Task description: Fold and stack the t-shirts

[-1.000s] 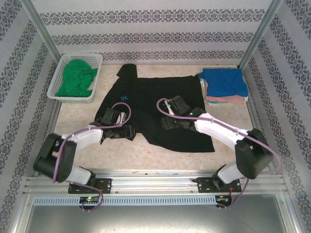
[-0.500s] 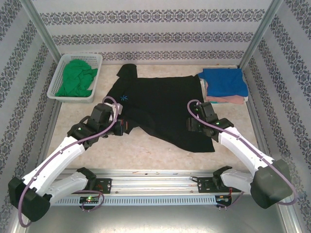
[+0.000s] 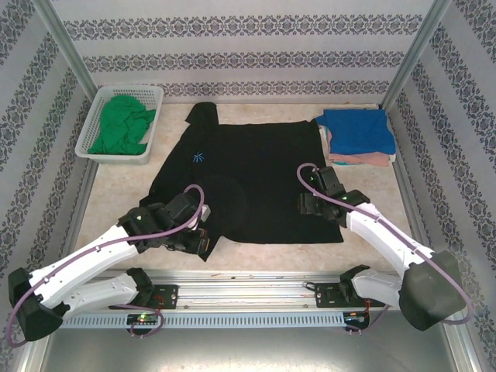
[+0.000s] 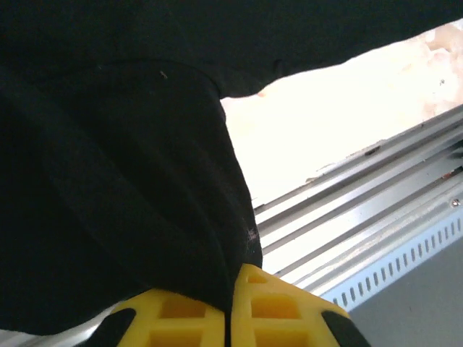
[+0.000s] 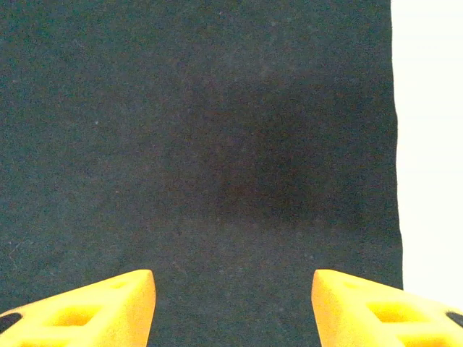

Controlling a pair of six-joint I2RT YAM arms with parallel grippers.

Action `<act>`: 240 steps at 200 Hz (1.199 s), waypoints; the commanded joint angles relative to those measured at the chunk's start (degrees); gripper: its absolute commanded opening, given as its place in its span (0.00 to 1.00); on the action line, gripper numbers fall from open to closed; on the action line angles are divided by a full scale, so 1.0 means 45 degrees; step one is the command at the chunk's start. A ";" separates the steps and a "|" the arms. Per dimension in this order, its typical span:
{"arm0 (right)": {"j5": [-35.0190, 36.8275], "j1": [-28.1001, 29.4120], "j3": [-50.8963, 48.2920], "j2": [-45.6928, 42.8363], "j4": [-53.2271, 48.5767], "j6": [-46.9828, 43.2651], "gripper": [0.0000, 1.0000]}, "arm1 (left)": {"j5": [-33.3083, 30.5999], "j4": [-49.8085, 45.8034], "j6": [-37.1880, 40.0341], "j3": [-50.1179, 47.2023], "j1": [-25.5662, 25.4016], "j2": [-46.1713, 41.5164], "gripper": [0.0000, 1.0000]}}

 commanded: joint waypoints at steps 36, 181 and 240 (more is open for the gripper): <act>0.0211 0.0552 0.0953 0.2405 0.0582 0.0876 0.61 | -0.0320 0.0688 0.0017 -0.0504 -0.0108 -0.1804 0.78; 0.1833 0.0738 0.0111 0.3832 0.0260 0.4883 0.57 | -0.1259 0.6078 0.4241 0.6402 0.8873 1.3578 0.73; 0.1539 0.1177 -0.0565 0.2957 0.0144 0.5804 0.38 | -0.1050 0.5433 0.4511 0.6814 1.0214 1.3862 0.73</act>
